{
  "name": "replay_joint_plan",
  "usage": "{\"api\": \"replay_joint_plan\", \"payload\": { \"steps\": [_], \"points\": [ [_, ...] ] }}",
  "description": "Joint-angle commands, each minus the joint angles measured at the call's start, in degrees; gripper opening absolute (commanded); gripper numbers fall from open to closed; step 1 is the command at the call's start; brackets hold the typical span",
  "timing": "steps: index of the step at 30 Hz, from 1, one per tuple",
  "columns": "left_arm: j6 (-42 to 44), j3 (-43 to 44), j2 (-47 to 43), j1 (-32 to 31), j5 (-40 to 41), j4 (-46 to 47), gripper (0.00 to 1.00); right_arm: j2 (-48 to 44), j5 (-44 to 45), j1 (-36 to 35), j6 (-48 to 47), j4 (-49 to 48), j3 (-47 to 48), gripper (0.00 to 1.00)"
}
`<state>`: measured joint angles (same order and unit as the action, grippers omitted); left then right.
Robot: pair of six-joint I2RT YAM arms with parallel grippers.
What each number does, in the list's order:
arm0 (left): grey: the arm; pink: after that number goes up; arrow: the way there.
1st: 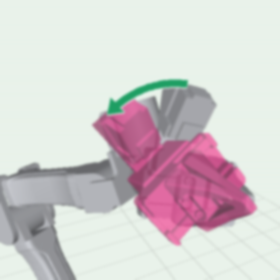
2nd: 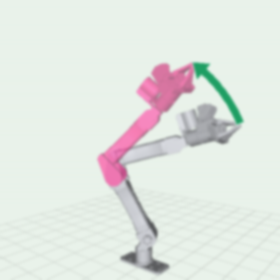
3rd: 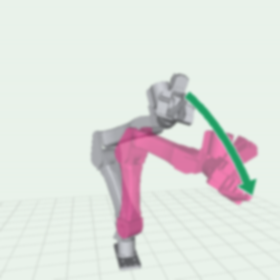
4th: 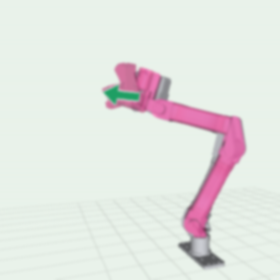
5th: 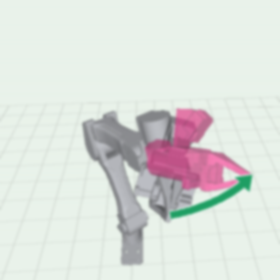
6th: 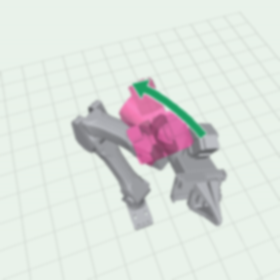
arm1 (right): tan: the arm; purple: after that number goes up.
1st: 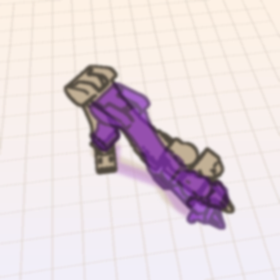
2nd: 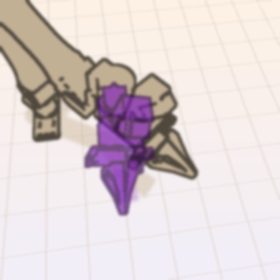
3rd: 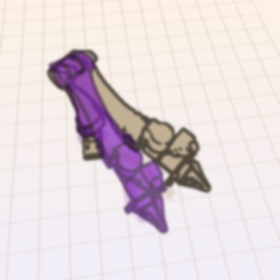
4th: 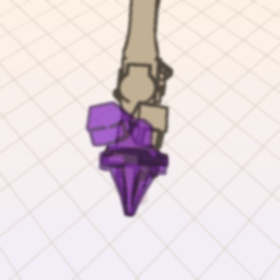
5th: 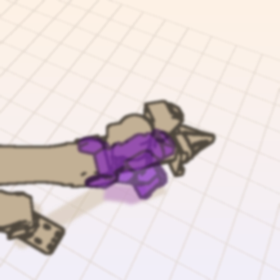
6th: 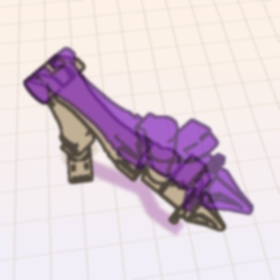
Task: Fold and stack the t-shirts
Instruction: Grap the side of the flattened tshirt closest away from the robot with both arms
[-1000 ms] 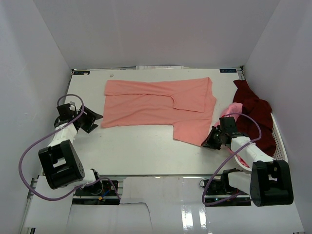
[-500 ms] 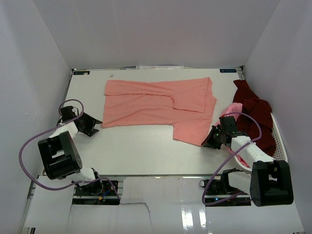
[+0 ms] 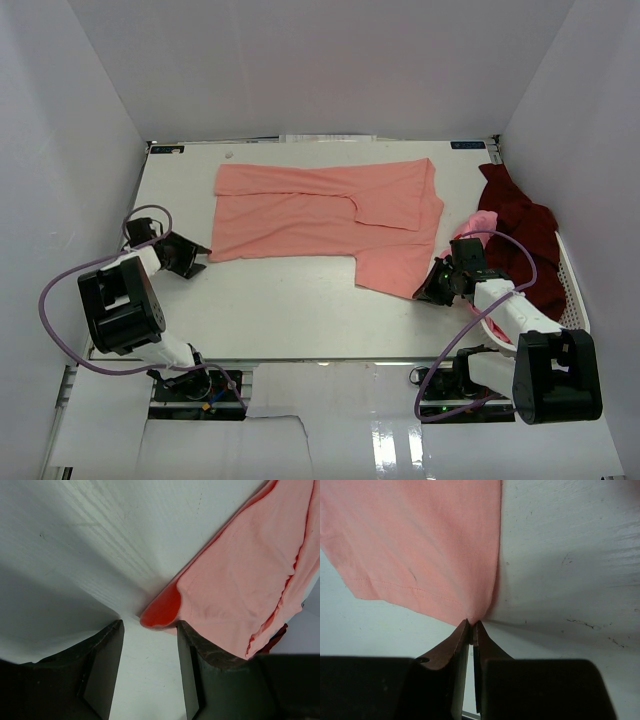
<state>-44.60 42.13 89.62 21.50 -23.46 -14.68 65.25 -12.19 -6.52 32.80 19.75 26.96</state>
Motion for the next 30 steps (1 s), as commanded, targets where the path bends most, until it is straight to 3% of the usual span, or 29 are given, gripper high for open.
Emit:
{"api": "replay_joint_plan", "payload": {
  "steps": [1, 21, 30],
  "points": [
    [-0.31, 0.67, 1.43, -0.67, 0.96, 1.32, 0.57, -0.83, -0.47, -0.33, -0.28, 0.55, 1.96, 0.12],
    [-0.84, -1.08, 1.43, -2.07, 0.79, 2.72, 0.32, -0.48, -0.47, -0.33, -0.36, 0.38, 2.04, 0.12],
    [-0.58, -0.65, 1.78, -2.07, 0.09, 2.99, 0.1, -2.41, -0.91, -0.42, -2.73, 5.73, 5.29, 0.1]
  ]
}}
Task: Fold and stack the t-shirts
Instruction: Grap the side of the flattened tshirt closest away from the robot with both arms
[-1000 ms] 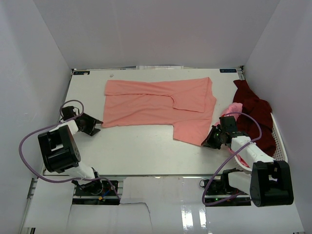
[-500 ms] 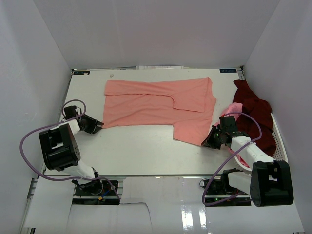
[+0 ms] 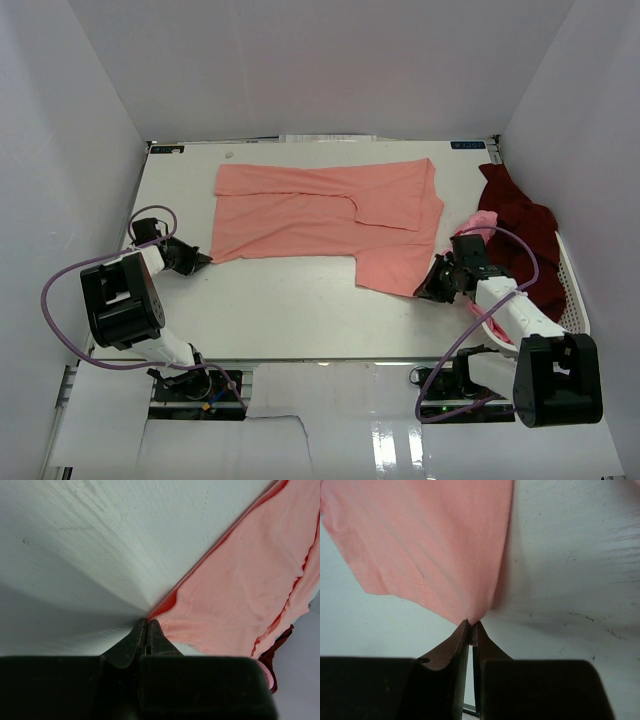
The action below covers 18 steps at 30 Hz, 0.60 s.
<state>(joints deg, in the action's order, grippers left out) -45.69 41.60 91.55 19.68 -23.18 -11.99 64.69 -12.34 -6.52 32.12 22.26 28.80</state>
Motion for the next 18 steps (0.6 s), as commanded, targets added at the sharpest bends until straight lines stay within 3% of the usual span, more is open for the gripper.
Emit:
{"api": "replay_joint_plan", "payload": {
  "steps": [1, 4, 9, 18],
  "points": [
    [0.52, -0.12, -0.23, -0.26, -0.29, 0.21, 0.07, -2.45, -0.58, -0.42, -2.5, 5.05, 3.89, 0.1],
    [0.95, 0.32, -0.32, -0.26, -0.46, 0.12, 0.0, -3.51, 0.29, -0.42, -4.25, 9.53, 6.26, 0.09],
    [1.92, 1.81, -0.58, -0.26, 0.5, -1.1, 0.0, -4.13, 0.83, -0.42, -7.24, 15.88, 9.52, 0.09],
    [2.97, 3.66, -0.76, -0.26, 1.64, -2.6, 0.0, -3.51, 0.55, -0.33, -7.86, 17.73, 10.14, 0.1]
  ]
}}
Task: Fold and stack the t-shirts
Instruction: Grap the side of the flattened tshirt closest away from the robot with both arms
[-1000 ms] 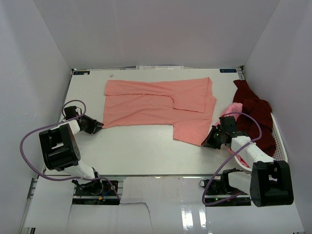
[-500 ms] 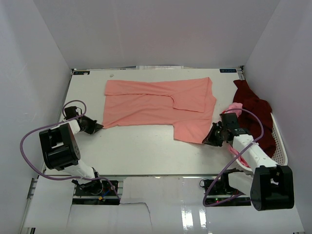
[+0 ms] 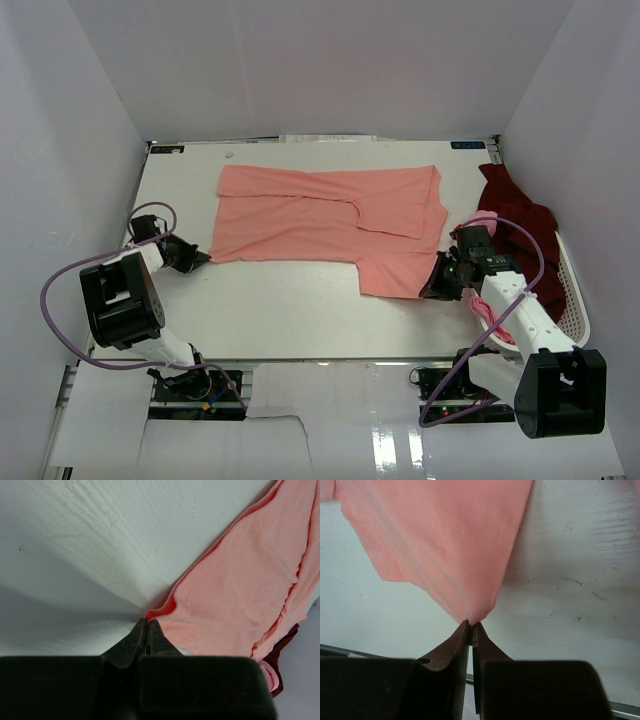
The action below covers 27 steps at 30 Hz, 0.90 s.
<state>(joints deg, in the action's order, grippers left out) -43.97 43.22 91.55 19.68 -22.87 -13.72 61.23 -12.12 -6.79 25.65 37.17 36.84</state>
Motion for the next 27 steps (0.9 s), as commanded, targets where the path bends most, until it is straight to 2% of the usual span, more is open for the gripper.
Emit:
{"api": "replay_joint_plan", "payload": {
  "steps": [1, 11, 19, 27],
  "points": [
    [1.51, 2.13, -0.84, -0.26, 1.51, -0.96, 0.0, -0.15, 1.13, -0.07, -1.3, 2.91, 2.27, 0.1],
    [1.6, 3.45, 0.21, -0.26, 1.69, -1.4, 0.0, -0.5, 6.49, 0.63, -1.39, 6.33, 3.77, 0.11],
    [1.78, 3.45, 0.47, -0.26, 1.43, -1.4, 0.0, 0.2, 14.84, 0.72, 2.47, 11.6, 5.34, 0.08],
    [1.43, 3.71, 0.65, -0.26, 0.73, -1.4, 0.0, 2.05, 10.54, 0.72, 2.12, 10.74, 6.75, 0.08]
  ]
}}
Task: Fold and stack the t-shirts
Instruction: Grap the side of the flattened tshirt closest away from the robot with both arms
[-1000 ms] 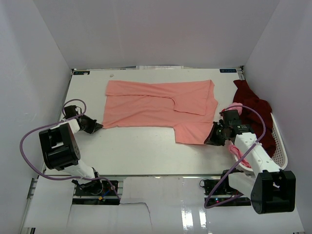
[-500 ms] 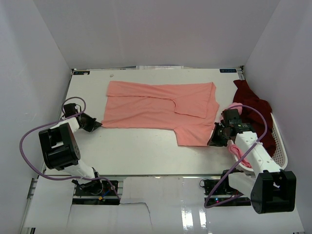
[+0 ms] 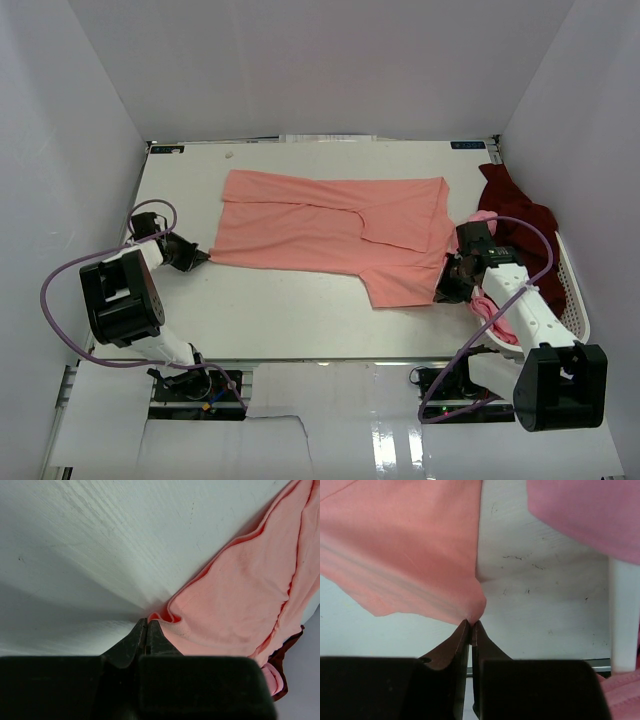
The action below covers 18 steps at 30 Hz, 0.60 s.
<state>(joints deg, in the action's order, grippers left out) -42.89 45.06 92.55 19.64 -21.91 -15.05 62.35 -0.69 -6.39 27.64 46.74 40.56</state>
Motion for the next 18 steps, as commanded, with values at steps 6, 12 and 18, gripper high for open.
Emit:
{"api": "replay_joint_plan", "payload": {
  "steps": [6, 12, 18],
  "points": [
    [1.58, 5.2, -0.27, -0.65, -1.82, -2.08, 0.0, 3.83, -5.46, 0.33, -1.36, -0.51, 7.24, 0.08],
    [2.38, 9.43, 1.58, -1.79, -1.82, -5.52, 0.0, 7.79, -7.22, 0.33, -2.67, -1.48, 12.52, 0.08],
    [1.67, 11.63, 2.8, -2.76, -2.7, -5.61, 0.0, 10.25, -7.75, 0.33, -3.9, -1.48, 16.48, 0.08]
  ]
}}
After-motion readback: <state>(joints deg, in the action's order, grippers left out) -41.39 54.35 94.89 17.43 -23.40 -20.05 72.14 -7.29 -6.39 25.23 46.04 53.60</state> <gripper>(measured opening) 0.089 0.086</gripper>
